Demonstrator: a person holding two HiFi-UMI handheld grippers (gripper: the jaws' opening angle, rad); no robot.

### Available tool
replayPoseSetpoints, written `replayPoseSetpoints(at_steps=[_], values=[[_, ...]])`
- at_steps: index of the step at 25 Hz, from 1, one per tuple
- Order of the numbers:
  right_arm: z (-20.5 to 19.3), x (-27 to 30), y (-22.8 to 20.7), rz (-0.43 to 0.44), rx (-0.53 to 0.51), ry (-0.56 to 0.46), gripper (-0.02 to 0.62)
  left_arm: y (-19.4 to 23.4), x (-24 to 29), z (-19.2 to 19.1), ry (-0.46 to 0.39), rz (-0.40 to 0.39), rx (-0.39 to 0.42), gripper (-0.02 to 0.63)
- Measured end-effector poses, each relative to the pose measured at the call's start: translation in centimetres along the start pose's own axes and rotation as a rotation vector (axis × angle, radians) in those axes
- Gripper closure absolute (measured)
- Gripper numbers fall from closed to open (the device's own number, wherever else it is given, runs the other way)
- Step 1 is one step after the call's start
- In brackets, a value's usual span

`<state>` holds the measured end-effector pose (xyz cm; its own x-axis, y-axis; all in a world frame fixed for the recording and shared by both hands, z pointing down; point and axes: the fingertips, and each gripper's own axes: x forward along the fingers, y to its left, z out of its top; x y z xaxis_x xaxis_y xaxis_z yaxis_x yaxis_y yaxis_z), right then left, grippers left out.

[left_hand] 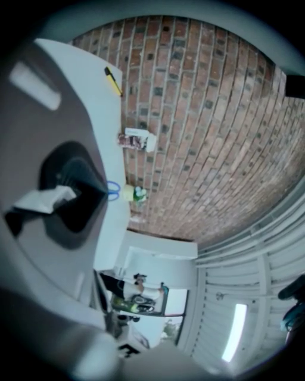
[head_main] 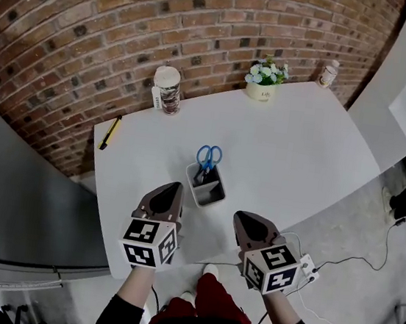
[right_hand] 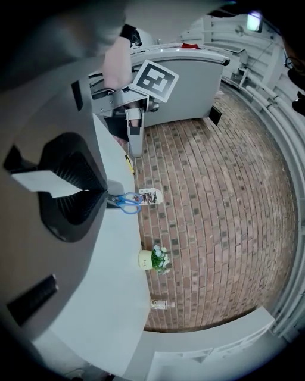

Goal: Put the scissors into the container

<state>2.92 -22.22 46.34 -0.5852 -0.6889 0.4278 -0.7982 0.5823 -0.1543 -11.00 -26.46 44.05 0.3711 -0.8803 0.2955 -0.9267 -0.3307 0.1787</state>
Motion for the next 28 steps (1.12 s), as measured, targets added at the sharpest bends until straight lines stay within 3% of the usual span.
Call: replayPoseSetpoints(at_steps=[28], values=[[0.5, -6.7, 5.1, -0.069, -0.019, -0.108, 0.588, -1.3, -10.5, -1.6, -0.042, -0.028, 0.016, 0.603]])
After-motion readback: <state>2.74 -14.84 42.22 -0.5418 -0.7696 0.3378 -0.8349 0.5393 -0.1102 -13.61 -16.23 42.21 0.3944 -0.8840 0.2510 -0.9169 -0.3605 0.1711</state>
